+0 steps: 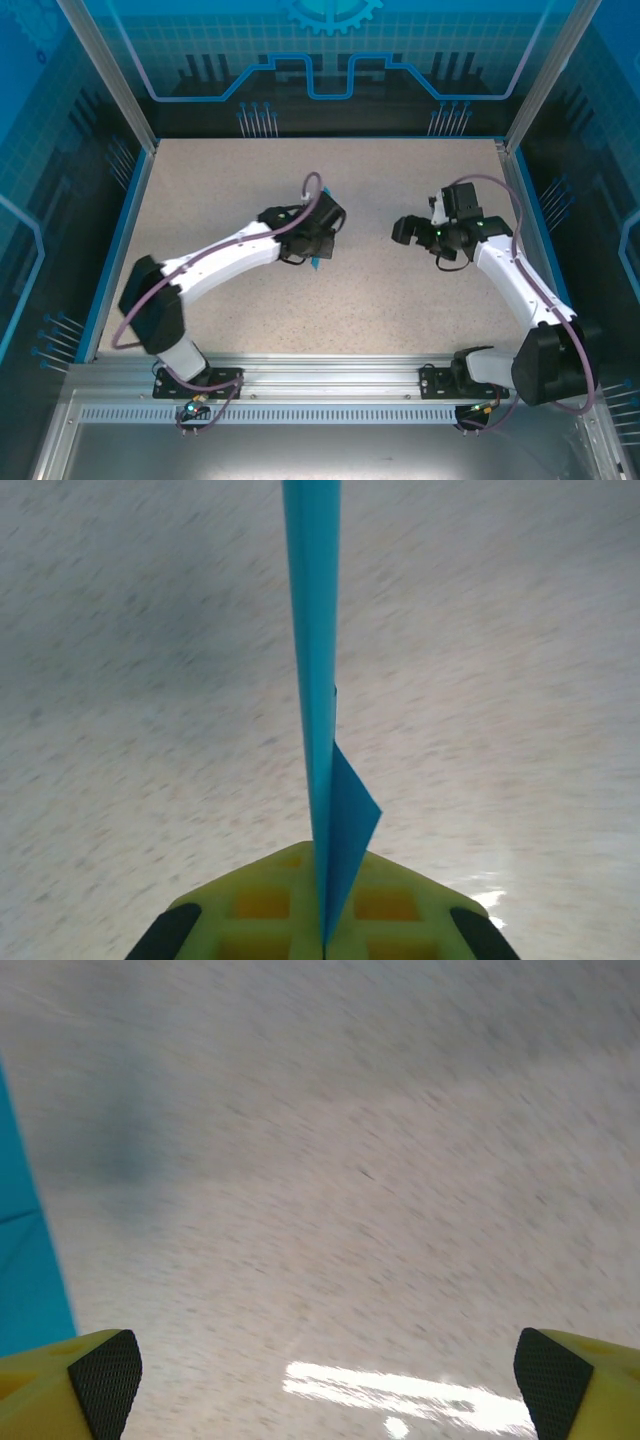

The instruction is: Fold a paper plane with a square sheet of paper (fold left side to right side)

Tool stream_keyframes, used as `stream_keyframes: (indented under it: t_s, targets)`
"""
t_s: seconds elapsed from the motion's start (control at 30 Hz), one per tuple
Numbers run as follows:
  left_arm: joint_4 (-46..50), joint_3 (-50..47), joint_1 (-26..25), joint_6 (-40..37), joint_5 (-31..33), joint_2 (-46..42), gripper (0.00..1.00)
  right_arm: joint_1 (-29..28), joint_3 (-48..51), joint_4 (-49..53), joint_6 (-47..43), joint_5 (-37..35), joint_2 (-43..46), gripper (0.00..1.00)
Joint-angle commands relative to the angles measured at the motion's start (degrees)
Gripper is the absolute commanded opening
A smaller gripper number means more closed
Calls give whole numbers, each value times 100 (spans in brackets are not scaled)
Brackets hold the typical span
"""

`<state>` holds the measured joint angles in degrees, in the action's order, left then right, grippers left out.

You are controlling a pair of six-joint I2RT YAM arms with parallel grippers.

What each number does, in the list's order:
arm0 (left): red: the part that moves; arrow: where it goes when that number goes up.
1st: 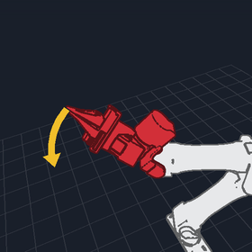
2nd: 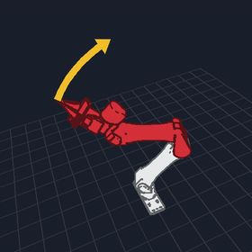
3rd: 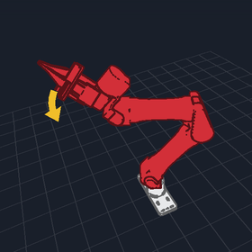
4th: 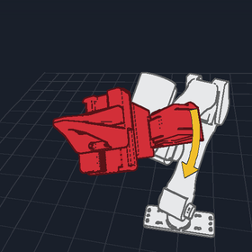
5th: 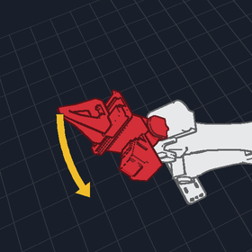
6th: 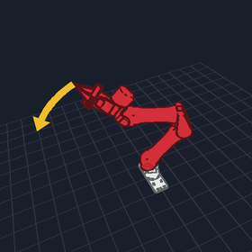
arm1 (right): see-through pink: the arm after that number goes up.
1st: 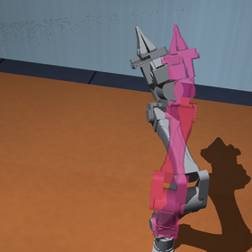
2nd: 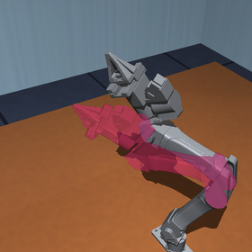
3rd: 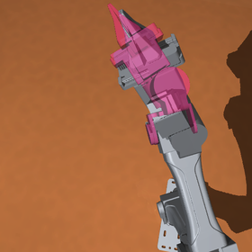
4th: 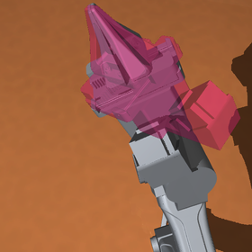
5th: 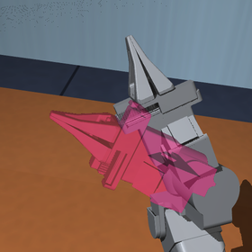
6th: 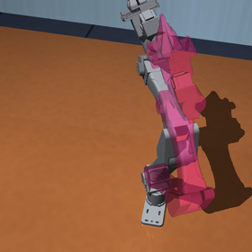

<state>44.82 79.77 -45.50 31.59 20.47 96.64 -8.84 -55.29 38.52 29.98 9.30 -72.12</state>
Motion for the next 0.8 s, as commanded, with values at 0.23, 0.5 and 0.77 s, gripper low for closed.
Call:
stream_keyframes:
  t_s: [0.23,0.5,0.77]
  targets:
    - [1864,1406,-330,941,691,2198,9,236,122,269,-132,-491,110,99]
    - [1845,2205,-434,675,62,2968,30,308,310,287,-265,-440,132,100]
    - [1052,2151,-183,426,-1352,2360,63,314,325,-34,-509,473,-272,99]
